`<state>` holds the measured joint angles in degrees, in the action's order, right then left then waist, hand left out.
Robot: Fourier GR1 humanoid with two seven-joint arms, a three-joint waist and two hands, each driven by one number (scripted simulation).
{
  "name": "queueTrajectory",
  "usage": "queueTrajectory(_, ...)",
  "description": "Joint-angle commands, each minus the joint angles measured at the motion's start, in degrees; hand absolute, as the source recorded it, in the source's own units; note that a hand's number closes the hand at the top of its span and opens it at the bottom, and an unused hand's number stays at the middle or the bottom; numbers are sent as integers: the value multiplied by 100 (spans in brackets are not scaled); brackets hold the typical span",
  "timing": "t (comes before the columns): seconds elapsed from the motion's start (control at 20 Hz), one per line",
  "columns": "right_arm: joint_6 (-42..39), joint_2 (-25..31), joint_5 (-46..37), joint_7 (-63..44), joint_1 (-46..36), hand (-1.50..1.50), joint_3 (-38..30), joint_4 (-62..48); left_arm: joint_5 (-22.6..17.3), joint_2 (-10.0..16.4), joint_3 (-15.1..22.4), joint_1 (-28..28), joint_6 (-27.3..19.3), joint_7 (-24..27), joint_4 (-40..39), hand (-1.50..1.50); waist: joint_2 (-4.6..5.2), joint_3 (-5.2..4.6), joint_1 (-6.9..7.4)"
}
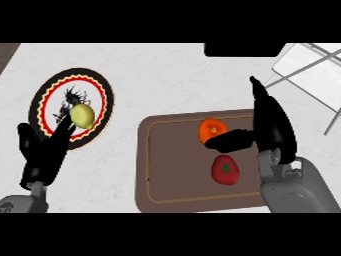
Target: Pick the squash from the tray and place it in the tiered shelf
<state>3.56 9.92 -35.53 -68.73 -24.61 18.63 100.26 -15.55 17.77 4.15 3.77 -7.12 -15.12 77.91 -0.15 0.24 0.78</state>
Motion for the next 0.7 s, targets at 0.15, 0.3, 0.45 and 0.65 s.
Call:
queueTrajectory(0.15, -500, -589, -526, -1451, -200, -150, 337, -468, 159, -205, 41, 108, -188, -8, -185, 0, 2, -36, -106)
queueTrajectory(0.3, -362, -749, -765, -1363, -349, -150, -9, -797, -65, 41, -97, -235, 179, -68, 62, 0, -1, -29, -39)
queueTrajectory(0.45, -494, -901, -1087, -1476, -267, -150, 40, -759, -90, -24, -191, -20, 168, -30, -122, 0, 1, -32, -97)
queueTrajectory(0.65, -522, -982, -1135, -1514, -293, -150, 60, -745, 45, -109, -61, -85, 103, -138, 12, 0, -1, -28, -78)
